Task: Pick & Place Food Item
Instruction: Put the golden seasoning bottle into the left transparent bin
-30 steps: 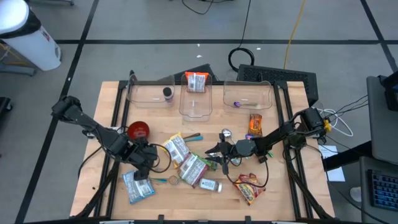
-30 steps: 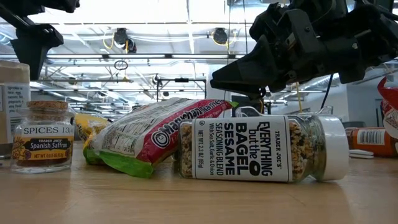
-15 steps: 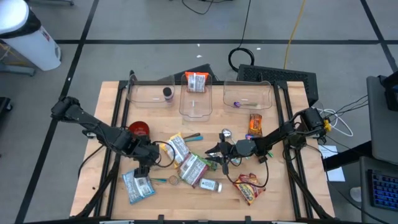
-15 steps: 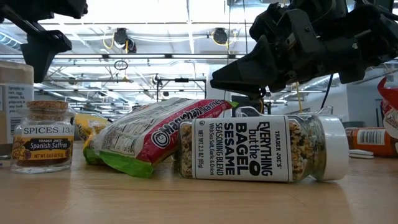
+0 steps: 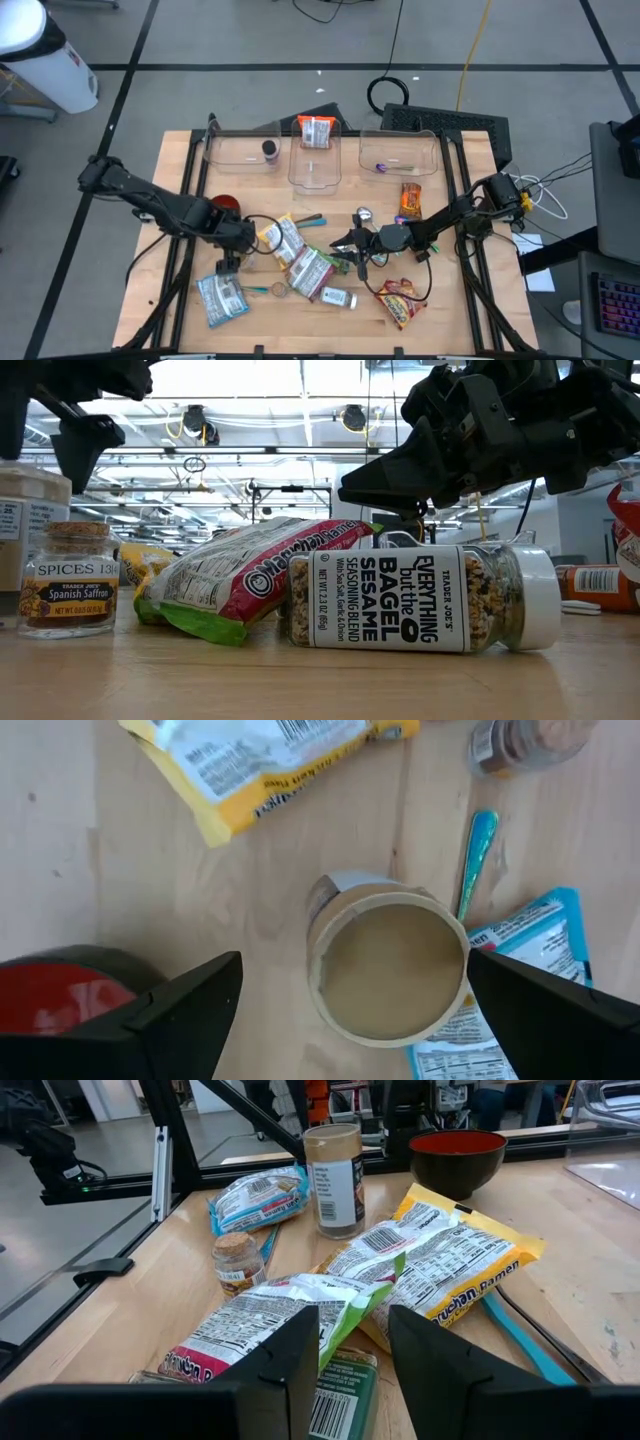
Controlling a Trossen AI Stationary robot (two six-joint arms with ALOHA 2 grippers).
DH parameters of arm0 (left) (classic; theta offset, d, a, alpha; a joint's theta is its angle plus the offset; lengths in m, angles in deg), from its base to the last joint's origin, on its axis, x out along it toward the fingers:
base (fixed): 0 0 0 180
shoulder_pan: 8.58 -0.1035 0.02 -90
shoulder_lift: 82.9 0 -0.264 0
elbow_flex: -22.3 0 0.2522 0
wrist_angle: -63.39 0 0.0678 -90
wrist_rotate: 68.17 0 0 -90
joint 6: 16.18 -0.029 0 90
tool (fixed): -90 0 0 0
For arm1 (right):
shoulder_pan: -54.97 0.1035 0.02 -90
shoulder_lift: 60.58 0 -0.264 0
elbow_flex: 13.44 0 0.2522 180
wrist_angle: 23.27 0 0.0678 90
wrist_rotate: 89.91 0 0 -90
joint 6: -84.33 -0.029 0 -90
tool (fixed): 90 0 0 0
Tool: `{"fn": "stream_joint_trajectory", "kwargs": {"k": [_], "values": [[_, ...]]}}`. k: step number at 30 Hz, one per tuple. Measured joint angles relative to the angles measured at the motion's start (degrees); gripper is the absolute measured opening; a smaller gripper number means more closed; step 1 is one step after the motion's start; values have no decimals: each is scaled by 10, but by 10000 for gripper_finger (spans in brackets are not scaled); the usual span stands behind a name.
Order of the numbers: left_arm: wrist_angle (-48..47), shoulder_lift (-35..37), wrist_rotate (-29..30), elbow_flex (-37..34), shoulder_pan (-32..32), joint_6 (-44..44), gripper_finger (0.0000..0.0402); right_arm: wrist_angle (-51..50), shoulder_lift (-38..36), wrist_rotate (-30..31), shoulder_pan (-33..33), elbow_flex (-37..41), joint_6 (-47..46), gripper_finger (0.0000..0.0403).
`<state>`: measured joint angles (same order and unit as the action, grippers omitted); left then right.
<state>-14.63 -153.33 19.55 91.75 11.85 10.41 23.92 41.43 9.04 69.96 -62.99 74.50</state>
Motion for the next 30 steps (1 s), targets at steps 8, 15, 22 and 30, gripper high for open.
{"fn": "stream_joint_trajectory", "kwargs": {"k": [8, 15, 22, 30], "values": [[1, 67, 0, 7, -9, 35, 392, 0, 0, 0, 0, 0, 0, 114], [3, 86, 36, 9, 19, 83, 392, 0, 0, 0, 0, 0, 0, 114], [15, 70, 64, 9, 47, 109, 392, -1, 0, 0, 0, 0, 0, 114], [14, 41, 74, 9, 68, 117, 392, -2, 0, 2, 0, 0, 0, 114]]}}
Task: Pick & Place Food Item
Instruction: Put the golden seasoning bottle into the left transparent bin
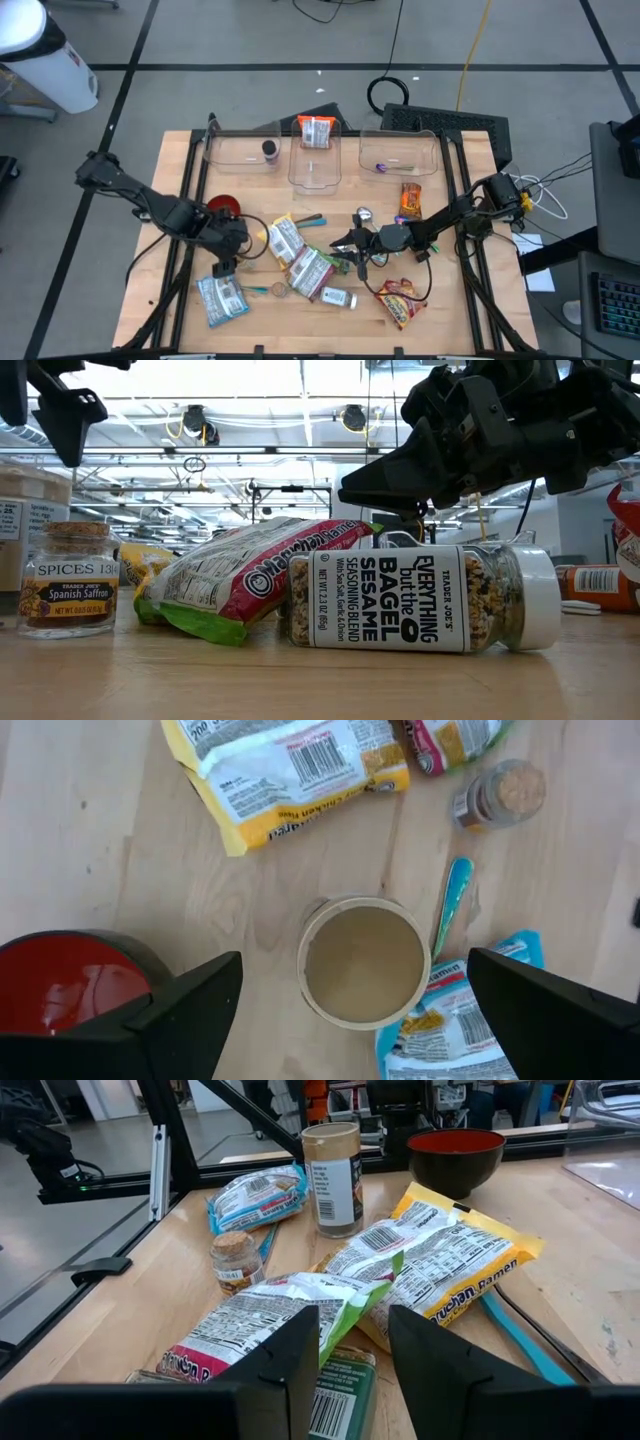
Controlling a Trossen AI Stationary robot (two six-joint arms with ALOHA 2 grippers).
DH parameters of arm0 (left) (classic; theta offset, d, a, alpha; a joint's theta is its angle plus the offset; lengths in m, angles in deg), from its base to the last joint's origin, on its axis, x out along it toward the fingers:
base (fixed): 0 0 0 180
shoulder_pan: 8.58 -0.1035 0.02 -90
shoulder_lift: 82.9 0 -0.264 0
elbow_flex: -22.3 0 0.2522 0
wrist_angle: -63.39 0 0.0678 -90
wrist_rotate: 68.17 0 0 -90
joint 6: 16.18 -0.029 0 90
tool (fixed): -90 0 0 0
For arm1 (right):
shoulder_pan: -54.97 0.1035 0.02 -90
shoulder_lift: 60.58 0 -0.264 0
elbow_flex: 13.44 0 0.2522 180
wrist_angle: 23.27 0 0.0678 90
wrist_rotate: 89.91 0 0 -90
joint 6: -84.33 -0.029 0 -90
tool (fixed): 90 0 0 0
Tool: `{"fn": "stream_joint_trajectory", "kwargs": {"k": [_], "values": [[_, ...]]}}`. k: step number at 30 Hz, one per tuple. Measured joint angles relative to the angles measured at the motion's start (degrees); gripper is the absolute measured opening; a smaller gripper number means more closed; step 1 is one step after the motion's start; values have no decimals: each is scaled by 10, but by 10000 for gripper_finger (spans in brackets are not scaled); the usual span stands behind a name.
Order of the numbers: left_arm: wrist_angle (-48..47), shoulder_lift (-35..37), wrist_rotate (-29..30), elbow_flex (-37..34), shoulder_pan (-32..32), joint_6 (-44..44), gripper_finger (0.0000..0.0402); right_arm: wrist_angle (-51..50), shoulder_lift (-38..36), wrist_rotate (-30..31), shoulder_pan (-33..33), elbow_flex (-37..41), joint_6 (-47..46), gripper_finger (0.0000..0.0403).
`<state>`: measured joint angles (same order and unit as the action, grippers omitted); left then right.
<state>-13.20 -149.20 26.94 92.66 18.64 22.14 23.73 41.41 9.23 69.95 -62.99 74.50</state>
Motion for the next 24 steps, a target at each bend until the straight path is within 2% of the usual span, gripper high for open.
{"fn": "stream_joint_trajectory", "kwargs": {"k": [24], "values": [[1, -66, 7, 0, 15, 15, 392, -11, 0, 0, 0, 0, 0, 114]]}}
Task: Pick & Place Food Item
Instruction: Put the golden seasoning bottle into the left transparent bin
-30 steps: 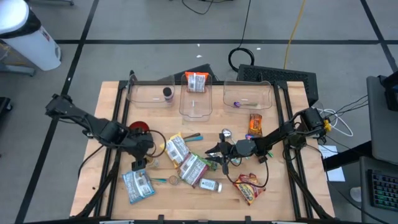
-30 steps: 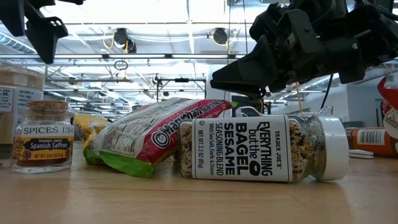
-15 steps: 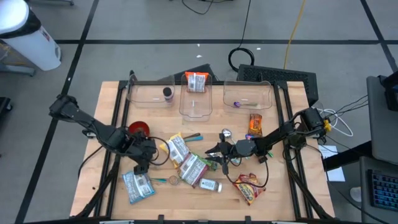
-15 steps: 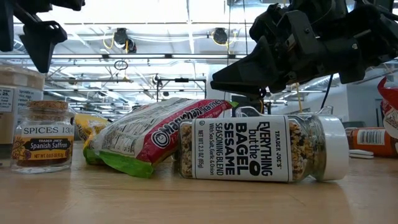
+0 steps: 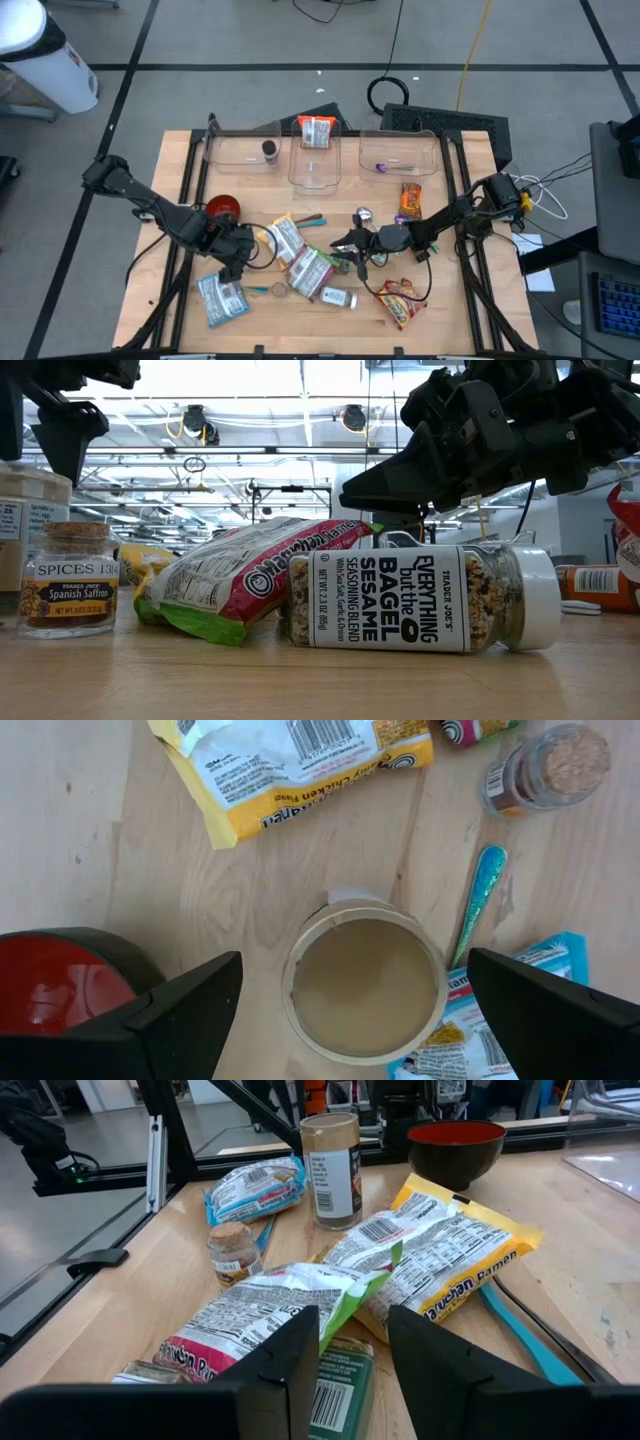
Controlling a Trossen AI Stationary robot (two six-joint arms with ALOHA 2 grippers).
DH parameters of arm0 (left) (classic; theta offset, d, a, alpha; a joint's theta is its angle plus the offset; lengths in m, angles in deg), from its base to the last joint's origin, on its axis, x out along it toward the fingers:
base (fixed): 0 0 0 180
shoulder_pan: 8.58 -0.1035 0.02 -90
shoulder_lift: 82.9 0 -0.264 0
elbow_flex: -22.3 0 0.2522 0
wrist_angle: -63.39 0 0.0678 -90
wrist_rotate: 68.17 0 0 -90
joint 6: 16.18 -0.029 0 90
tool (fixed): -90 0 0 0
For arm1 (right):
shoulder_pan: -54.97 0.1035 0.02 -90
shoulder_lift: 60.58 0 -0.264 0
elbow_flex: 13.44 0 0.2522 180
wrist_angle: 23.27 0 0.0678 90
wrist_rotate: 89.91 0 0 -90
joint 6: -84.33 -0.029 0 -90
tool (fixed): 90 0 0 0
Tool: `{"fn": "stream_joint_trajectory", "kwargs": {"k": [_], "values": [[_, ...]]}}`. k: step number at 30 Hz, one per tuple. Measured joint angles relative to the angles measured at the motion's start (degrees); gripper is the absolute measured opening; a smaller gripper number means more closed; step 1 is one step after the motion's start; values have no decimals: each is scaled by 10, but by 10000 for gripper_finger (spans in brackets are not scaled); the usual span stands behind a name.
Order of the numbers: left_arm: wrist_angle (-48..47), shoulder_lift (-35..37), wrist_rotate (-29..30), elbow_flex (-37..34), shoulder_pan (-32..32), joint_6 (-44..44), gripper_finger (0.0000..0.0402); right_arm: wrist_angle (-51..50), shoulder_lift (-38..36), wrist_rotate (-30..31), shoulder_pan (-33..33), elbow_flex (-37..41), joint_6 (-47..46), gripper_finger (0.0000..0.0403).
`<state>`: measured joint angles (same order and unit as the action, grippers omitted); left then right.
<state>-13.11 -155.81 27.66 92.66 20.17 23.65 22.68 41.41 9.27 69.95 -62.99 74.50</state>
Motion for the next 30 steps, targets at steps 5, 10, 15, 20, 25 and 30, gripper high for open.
{"fn": "stream_joint_trajectory", "kwargs": {"k": [5, 10, 15, 20, 25, 30], "values": [[0, 0, 0, 0, 6, 9, 392, 0, 0, 0, 0, 0, 0, 114], [0, 0, 3, 0, 14, 13, 392, 0, 0, 0, 0, 0, 2, 114], [6, -18, 22, 0, 19, 7, 392, 0, 0, 0, 0, 0, 1, 114], [7, -38, 22, 0, 19, -4, 392, 0, 0, 0, 0, 0, 0, 114], [7, -55, 22, 0, 19, -11, 392, 0, 0, 0, 0, 0, 0, 114], [8, -59, 26, 0, 19, -5, 392, -1, 0, 0, 0, 0, 0, 114]]}}
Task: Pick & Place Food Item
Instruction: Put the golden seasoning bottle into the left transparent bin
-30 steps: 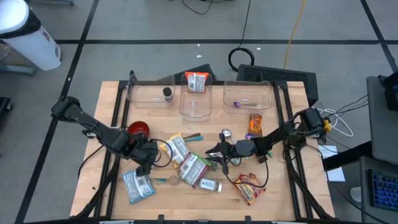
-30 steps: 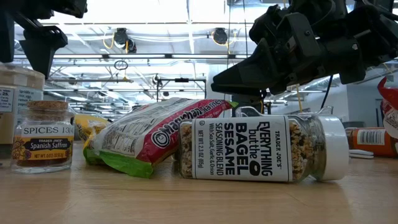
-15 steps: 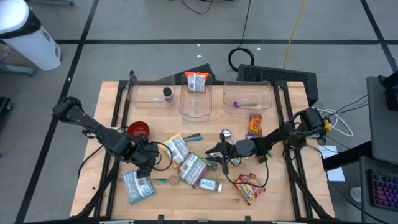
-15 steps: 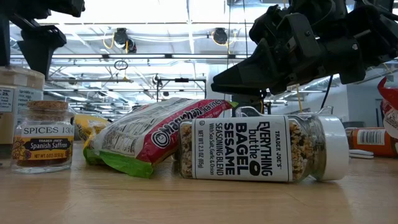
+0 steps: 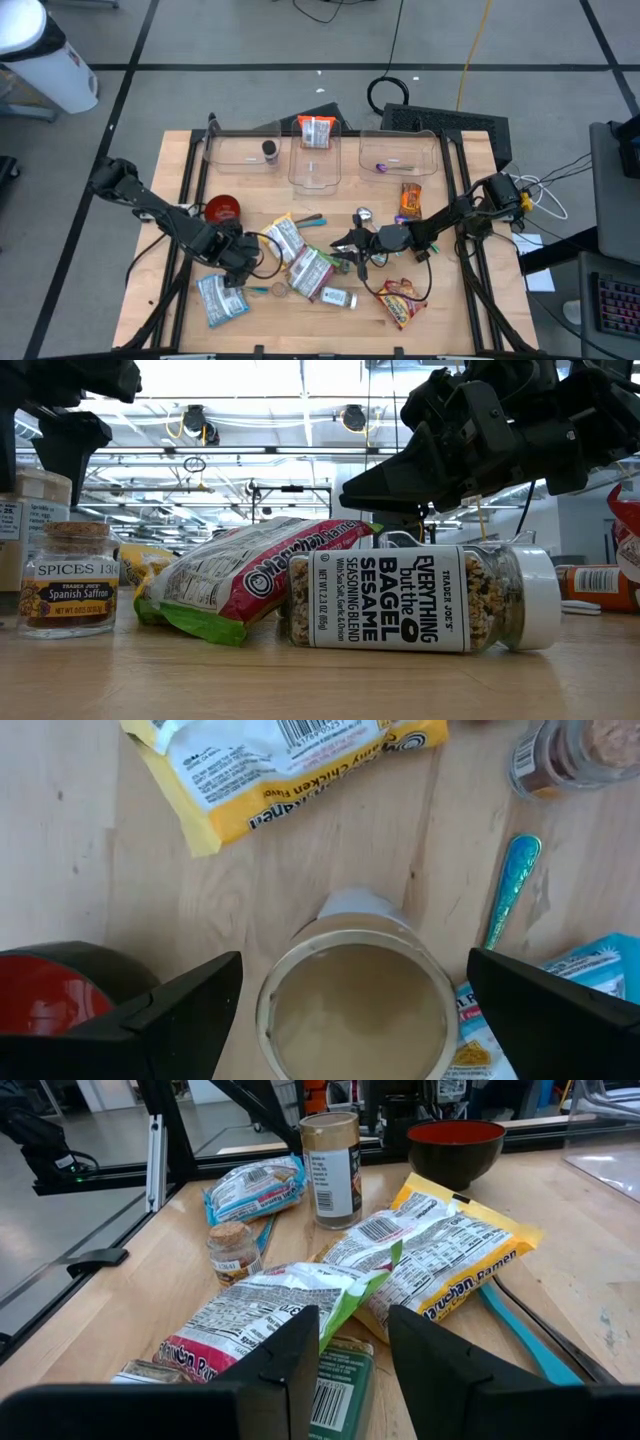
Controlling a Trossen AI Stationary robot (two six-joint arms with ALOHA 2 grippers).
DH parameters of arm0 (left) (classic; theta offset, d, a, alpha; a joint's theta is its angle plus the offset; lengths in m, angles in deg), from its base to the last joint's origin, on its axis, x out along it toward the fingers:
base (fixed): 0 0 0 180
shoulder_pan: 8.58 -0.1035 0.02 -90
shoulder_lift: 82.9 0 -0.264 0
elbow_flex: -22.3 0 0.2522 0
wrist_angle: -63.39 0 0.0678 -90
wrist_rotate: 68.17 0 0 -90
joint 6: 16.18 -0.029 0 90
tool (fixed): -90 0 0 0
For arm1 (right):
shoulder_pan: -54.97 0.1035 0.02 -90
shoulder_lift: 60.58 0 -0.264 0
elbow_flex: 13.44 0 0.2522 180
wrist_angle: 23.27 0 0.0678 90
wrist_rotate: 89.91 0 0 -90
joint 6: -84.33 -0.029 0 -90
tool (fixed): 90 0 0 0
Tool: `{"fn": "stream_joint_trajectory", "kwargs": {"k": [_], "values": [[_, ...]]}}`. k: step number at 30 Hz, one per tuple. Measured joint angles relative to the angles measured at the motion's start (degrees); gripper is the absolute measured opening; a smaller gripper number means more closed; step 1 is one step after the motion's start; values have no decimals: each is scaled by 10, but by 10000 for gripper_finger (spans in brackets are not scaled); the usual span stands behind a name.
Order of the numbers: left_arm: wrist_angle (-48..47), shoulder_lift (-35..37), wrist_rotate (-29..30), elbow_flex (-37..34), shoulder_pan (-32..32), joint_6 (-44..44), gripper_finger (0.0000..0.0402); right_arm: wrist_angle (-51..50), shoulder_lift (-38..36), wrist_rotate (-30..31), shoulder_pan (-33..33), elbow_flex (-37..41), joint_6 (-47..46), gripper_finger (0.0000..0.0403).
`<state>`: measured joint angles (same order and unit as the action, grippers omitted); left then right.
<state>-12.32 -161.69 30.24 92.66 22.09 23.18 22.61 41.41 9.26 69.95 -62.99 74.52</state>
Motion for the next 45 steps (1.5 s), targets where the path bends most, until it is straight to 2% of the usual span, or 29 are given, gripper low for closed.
{"fn": "stream_joint_trajectory", "kwargs": {"k": [13, 20, 32, 36, 42, 45], "values": [[1, 0, 12, 0, 0, 3, 392, -15, 0, 0, 0, 0, 0, 114], [9, 0, -9, -23, -6, 13, 392, -14, 0, 0, 0, 0, 0, 114], [11, 0, -9, -30, -8, -1, 391, -13, 0, 0, 0, 0, 0, 114], [12, 0, -13, -30, -18, -8, 360, -12, 0, 0, 0, 0, 0, 114], [12, 2, -54, -29, -42, -42, 274, -12, 0, 0, 0, 0, 0, 114], [10, 2, -83, -28, -60, -70, 274, -12, 0, 0, 0, 0, 0, 114]]}}
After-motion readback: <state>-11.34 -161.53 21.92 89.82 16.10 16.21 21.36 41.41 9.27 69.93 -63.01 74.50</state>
